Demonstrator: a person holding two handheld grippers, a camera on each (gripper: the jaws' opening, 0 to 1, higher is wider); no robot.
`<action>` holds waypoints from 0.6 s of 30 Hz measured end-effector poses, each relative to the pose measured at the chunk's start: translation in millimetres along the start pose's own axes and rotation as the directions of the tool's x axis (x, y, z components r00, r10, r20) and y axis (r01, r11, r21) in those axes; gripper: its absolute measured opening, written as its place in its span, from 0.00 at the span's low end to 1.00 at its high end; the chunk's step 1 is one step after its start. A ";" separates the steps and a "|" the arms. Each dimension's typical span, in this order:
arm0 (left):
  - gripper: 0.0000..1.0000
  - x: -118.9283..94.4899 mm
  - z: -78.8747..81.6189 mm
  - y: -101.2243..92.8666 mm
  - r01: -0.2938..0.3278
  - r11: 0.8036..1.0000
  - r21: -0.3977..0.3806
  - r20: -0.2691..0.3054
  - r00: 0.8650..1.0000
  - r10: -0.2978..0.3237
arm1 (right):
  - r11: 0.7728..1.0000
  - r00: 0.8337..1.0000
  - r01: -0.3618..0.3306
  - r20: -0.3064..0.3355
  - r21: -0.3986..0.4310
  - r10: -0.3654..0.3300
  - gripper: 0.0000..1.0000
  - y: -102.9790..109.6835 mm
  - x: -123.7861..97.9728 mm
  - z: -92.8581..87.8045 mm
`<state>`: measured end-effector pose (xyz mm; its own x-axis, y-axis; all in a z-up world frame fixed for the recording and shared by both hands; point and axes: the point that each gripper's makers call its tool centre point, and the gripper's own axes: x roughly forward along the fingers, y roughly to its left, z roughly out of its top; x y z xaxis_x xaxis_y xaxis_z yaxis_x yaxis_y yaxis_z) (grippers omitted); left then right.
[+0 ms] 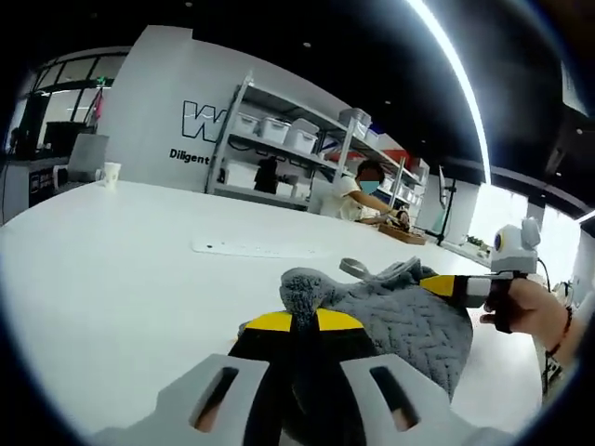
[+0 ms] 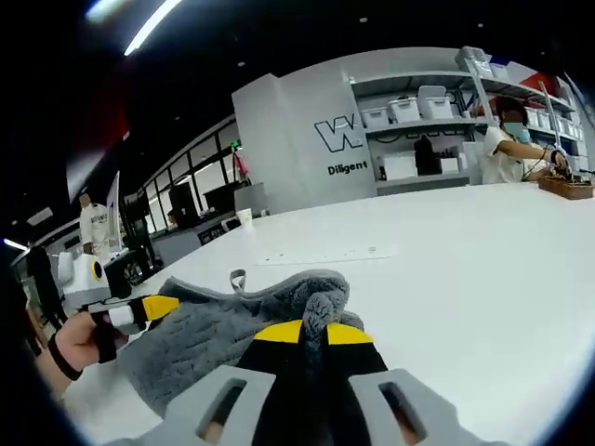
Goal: Open the folded towel by lifting each exposed corner and separating the folded layers until the towel lies flat within the target outline without major curled edges
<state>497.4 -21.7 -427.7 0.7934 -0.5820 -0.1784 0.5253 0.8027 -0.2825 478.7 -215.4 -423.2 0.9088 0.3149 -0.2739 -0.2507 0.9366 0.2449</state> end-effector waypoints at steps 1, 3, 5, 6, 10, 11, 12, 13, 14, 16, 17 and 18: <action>0.04 -0.9 2.2 -1.0 -0.003 1.000 0.002 0.007 1.000 0.003 | 1.000 1.000 -0.003 0.003 -0.005 0.003 0.00 1.3 -1.5 1.4; 0.04 -1.2 3.7 -1.6 0.002 1.000 0.002 0.011 1.000 -0.002 | 1.000 1.000 -0.006 0.010 -0.007 0.006 0.00 2.1 -3.9 4.2; 0.04 -1.9 5.3 -2.6 0.010 1.000 0.003 0.012 1.000 -0.010 | 1.000 1.000 -0.008 0.012 -0.008 0.008 0.00 2.2 -4.4 5.0; 0.04 -2.7 7.3 -3.2 0.010 1.000 0.013 0.015 1.000 -0.011 | 1.000 1.000 -0.009 0.013 -0.008 0.009 0.00 2.3 -4.6 5.5; 0.04 -5.9 13.2 -5.8 0.022 0.999 0.035 0.019 1.000 -0.022 | 1.000 1.000 -0.011 0.022 -0.007 0.011 0.00 5.7 -8.2 7.2; 0.04 -6.9 14.0 -5.8 0.022 0.999 0.027 0.021 1.000 -0.022 | 1.000 1.000 -0.012 0.024 -0.003 0.012 0.00 6.0 -8.3 7.6; 0.04 -7.3 14.5 -6.0 0.022 0.999 0.027 0.022 0.999 -0.023 | 1.000 1.000 -0.012 0.026 -0.001 0.012 0.00 6.5 -8.9 8.1; 0.04 -7.7 15.0 -6.2 0.022 0.999 0.026 0.024 0.999 -0.023 | 1.000 1.000 -0.012 0.028 0.000 0.012 0.00 6.9 -9.4 8.6; 0.04 -9.7 16.6 -8.5 0.025 0.999 0.028 0.025 0.999 -0.025 | 1.000 0.999 -0.010 0.037 -0.005 0.011 0.00 7.9 -12.1 10.6; 0.04 -12.3 17.7 -10.2 0.024 0.999 0.045 0.026 0.999 -0.025 | 1.000 0.999 -0.015 0.050 -0.002 0.015 0.00 8.9 -12.9 12.4; 0.04 -14.1 17.5 -11.0 0.023 0.998 0.058 0.023 0.999 -0.025 | 1.000 0.999 -0.017 0.048 -0.003 0.017 0.00 9.3 -12.8 11.8; 0.04 -16.5 18.4 -11.4 0.028 0.998 0.056 0.018 0.999 -0.029 | 1.000 0.999 -0.017 0.042 -0.005 0.017 0.00 9.6 -12.8 10.7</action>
<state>484.0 -18.9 -404.3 0.7832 -0.6026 -0.1530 0.5636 0.7921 -0.2344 468.2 -212.1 -407.4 0.9176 0.3242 -0.2302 -0.2678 0.9319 0.2448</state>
